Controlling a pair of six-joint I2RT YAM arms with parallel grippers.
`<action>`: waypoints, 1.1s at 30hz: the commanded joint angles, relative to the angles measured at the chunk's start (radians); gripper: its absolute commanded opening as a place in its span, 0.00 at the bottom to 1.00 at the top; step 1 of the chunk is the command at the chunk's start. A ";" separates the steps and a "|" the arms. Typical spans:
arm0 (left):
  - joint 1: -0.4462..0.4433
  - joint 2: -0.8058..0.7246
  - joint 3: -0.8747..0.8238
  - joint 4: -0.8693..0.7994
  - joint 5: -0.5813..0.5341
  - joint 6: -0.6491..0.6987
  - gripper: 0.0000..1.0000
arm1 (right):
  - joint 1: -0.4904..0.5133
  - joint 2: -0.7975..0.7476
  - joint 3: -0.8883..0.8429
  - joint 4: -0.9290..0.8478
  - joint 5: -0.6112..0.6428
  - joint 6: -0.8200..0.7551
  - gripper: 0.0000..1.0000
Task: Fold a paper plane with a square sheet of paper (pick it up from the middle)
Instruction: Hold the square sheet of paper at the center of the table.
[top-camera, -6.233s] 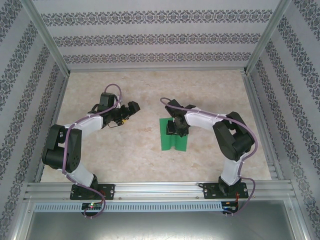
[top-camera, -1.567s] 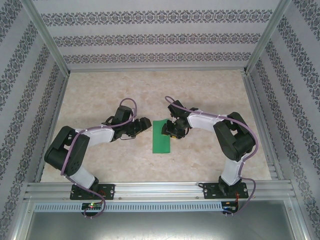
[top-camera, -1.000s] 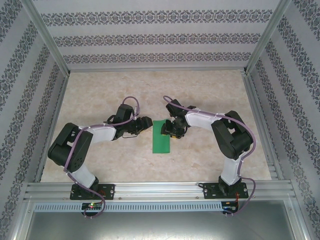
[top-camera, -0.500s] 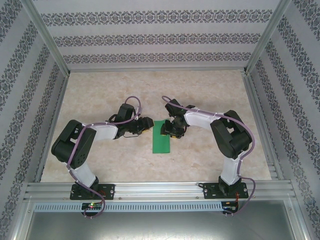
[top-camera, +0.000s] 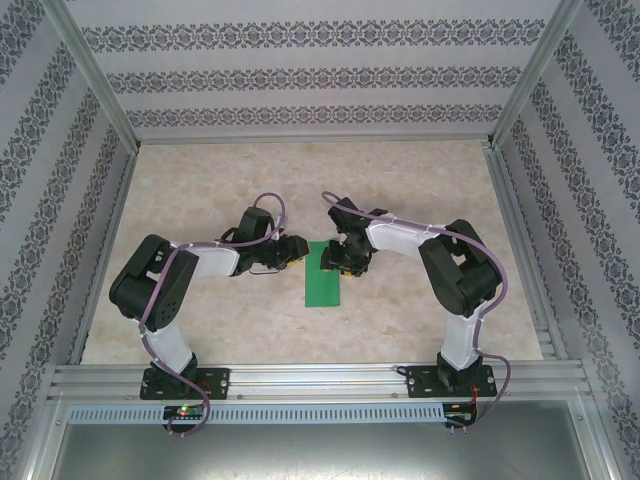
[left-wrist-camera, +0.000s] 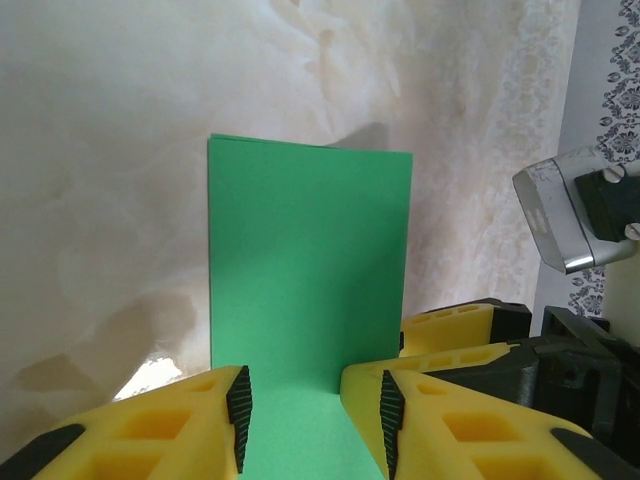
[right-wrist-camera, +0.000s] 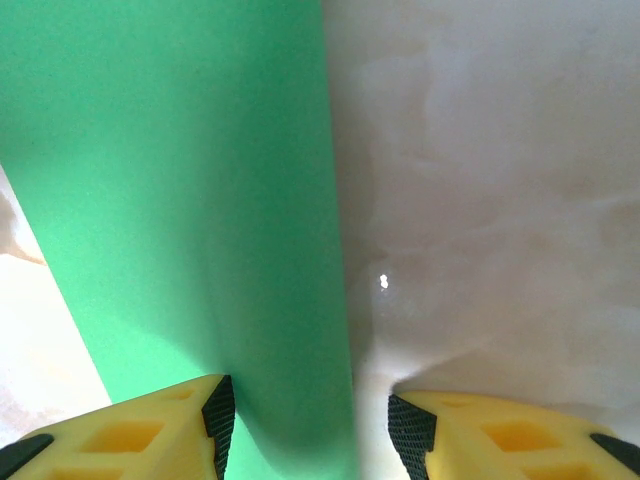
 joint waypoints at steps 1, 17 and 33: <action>-0.018 0.016 0.030 0.035 0.026 -0.004 0.40 | 0.029 0.209 -0.094 0.044 0.093 0.001 0.52; -0.030 0.047 0.061 -0.012 0.034 0.020 0.30 | 0.024 0.221 -0.097 0.043 0.084 0.015 0.53; -0.055 0.125 0.153 -0.197 0.024 0.077 0.12 | 0.026 0.224 -0.096 0.044 0.081 0.015 0.53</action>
